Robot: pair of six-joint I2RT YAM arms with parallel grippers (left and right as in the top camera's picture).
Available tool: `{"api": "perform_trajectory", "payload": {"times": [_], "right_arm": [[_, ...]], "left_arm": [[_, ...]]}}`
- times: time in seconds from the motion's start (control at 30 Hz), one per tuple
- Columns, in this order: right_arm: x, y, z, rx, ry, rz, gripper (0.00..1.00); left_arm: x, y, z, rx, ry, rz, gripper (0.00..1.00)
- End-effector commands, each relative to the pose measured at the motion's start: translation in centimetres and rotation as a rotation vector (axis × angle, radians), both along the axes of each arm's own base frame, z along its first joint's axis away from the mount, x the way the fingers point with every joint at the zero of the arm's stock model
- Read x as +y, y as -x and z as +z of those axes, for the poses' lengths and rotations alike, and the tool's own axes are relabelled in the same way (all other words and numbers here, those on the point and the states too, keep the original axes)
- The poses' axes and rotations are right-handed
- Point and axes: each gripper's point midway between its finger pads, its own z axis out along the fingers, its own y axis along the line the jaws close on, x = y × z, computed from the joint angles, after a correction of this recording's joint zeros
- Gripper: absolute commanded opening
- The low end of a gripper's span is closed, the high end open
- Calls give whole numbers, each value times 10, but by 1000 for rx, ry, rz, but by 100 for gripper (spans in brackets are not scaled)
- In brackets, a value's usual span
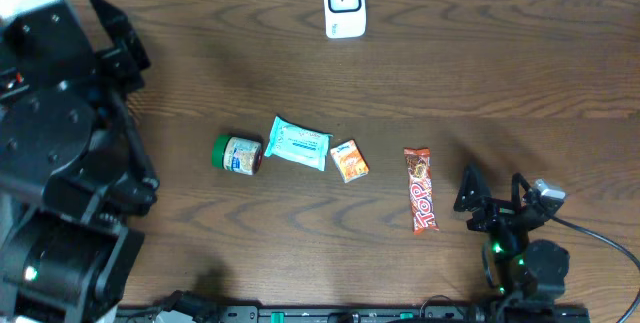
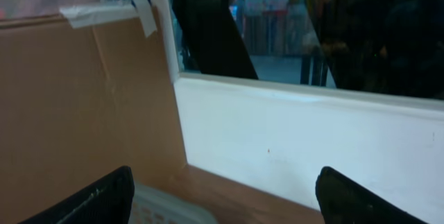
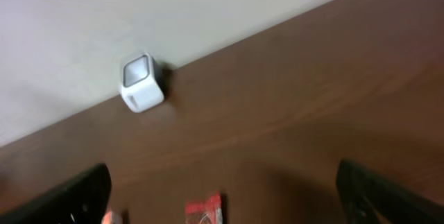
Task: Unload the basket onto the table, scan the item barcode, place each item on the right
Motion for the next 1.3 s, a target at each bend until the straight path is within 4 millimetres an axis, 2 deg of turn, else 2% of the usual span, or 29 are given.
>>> {"api": "perform_trajectory", "payload": {"times": [0.0, 0.1, 0.2, 0.27, 0.3, 0.37, 0.43, 0.5, 0.53, 0.6, 0.67, 0.7, 0.77, 0.8, 0.83, 0.93, 1.07, 1.13, 1.2, 1.23, 1.27], "right_arm": [[-5, 3, 47, 13, 60, -19, 99], [-4, 0, 57, 184, 102, 11, 99], [2, -3, 59, 411, 88, 53, 99], [23, -6, 64, 547, 74, 192, 99], [39, -7, 70, 584, 46, 295, 99], [75, -8, 84, 632, -77, 502, 99], [103, -11, 98, 657, -205, 657, 99], [107, -28, 97, 634, -195, 709, 99], [111, -38, 97, 641, -260, 697, 99], [112, -55, 85, 721, -386, 609, 99], [103, -61, 58, 857, -451, 442, 99], [90, -59, 37, 955, -469, 280, 99], [58, -41, 2, 1130, -495, -78, 98], [43, -30, -10, 1191, -490, -231, 98], [36, -25, -16, 1219, -471, -283, 99], [38, -25, -29, 1277, -408, -231, 99], [48, -64, -39, 1158, -158, 104, 99], [50, -75, -48, 1135, -81, 185, 94], [50, -76, -62, 1168, -35, 234, 80], [50, -74, -72, 1201, -28, 250, 79], [54, -73, -80, 1225, -28, 282, 84]], "left_arm": [[1, 24, 6, -59, 70, -64, 84], [-17, 39, 4, -71, 68, -234, 84], [-19, 65, 8, -128, 70, -313, 84], [-13, 82, 13, -171, 73, -308, 84], [-8, 91, 16, -193, 74, -296, 84], [0, 105, 20, -225, 75, -272, 84], [6, 115, 23, -248, 74, -247, 84], [11, 122, 25, -262, 72, -223, 84], [13, 124, 25, -265, 71, -212, 84], [15, 124, 25, -265, 69, -195, 84], [17, 124, 24, -264, 67, -181, 84], [18, 122, 22, -262, 66, -176, 84], [18, 120, 20, -259, 65, -171, 84], [18, 118, 19, -258, 65, -171, 84], [18, 117, 18, -256, 65, -171, 84], [17, 112, 15, -254, 65, -170, 84], [16, 105, 9, -250, 65, -170, 84], [16, 102, 7, -249, 65, -170, 84], [16, 101, 7, -250, 65, -170, 84], [16, 101, 7, -251, 65, -170, 84], [16, 101, 7, -251, 65, -170, 84]]}}
